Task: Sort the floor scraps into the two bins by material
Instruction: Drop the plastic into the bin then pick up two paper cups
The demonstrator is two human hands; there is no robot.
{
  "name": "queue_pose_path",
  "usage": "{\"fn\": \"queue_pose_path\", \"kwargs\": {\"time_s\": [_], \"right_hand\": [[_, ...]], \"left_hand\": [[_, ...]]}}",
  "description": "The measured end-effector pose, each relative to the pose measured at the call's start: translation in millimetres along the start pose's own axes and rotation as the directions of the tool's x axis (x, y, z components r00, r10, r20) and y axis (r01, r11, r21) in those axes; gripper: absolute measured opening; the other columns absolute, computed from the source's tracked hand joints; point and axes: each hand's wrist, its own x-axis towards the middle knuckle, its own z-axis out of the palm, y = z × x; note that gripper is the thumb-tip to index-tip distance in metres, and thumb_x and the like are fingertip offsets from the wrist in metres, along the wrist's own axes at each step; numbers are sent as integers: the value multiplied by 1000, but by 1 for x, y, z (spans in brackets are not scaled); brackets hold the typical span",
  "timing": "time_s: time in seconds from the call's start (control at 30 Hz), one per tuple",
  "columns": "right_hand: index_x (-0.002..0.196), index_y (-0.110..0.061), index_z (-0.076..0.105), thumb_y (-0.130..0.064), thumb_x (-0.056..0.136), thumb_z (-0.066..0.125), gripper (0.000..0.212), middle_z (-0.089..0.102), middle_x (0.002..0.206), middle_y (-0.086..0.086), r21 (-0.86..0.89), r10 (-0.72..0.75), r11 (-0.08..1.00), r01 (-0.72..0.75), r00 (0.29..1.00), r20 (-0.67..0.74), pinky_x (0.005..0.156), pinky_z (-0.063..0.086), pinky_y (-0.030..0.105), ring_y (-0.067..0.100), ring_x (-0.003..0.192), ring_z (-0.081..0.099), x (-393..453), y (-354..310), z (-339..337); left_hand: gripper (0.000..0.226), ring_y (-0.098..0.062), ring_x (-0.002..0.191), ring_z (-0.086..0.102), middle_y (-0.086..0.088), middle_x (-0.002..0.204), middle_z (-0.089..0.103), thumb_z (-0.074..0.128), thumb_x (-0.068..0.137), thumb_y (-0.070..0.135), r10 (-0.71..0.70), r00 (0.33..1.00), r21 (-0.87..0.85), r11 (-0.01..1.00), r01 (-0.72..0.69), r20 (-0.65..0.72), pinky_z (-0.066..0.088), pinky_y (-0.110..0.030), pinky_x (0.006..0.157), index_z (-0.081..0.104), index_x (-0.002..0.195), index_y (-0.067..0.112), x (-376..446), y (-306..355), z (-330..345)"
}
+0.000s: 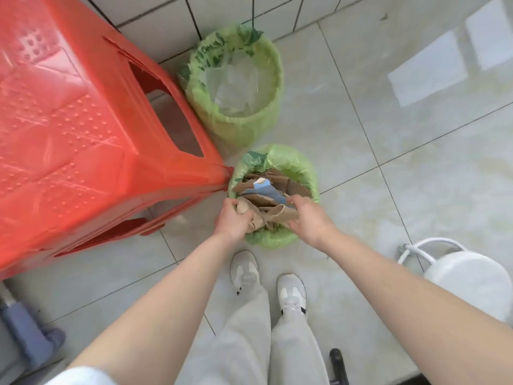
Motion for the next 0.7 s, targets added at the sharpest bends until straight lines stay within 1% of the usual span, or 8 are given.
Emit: {"fn": "queue_pose_path", "kwargs": {"time_s": [0.13,0.23,0.3,0.37,0.47,0.53,0.63,0.7], "right_hand": [[138,-9,38,-12,87,60,56,45,134,17,26,35,999,-34,999,-23,103,36,34,34,123,46,1,9,1],[138,-8,38,-12,87,58,54,45,137,16,49,64,997,-63,997,-31,103,38,35,33,124,47,0,14,-1],[138,-8,38,-13,88,56,53,44,137,16,61,80,995,-78,996,-31,102,38,34,32,124,47,-1,15,-3],[137,-8,39,-13,88,55,52,45,137,15,57,78,995,-76,996,-36,101,37,32,32,124,47,-2,16,-5],[136,-7,40,-14,88,54,51,45,137,15,49,66,997,-64,997,-42,101,37,31,32,124,47,-2,17,-8],[135,-8,42,-14,88,54,49,46,136,14,47,68,997,-66,997,-42,101,37,32,31,123,47,-3,17,-11],[134,-9,44,-15,88,52,47,49,133,13,48,68,997,-66,997,-44,100,39,33,30,122,48,-11,18,-17],[133,-9,45,-15,89,51,45,51,130,13,45,62,997,-59,997,-51,99,40,34,30,120,50,-21,16,-23]], "left_hand": [[68,-26,108,57,0,115,55,71,69,20,-13,999,-49,999,15,52,52,-46,91,42,130,22,0,-5,3],[86,-24,111,56,-2,122,55,70,56,28,-14,997,-80,997,20,76,51,-46,94,38,136,26,-5,-4,3],[84,-22,112,55,-3,126,54,72,64,26,1,996,-120,993,10,91,50,-46,95,35,139,24,-7,-1,3],[79,-19,110,56,-2,123,54,74,76,14,12,992,-191,981,13,127,52,-45,93,31,142,22,-8,1,5],[76,-18,111,58,-1,124,57,71,80,11,31,989,-244,970,7,148,54,-43,89,31,143,26,-8,5,8],[75,-19,112,57,1,121,56,70,81,13,36,991,-191,982,-12,126,52,-44,93,31,143,25,-10,7,8],[72,-22,115,54,1,118,53,71,79,16,49,996,-37,998,-47,68,47,-44,98,34,141,22,-18,7,5],[66,-23,106,57,2,113,52,67,81,14,62,997,-1,998,-62,41,50,-40,93,37,139,21,-30,7,0]]}}
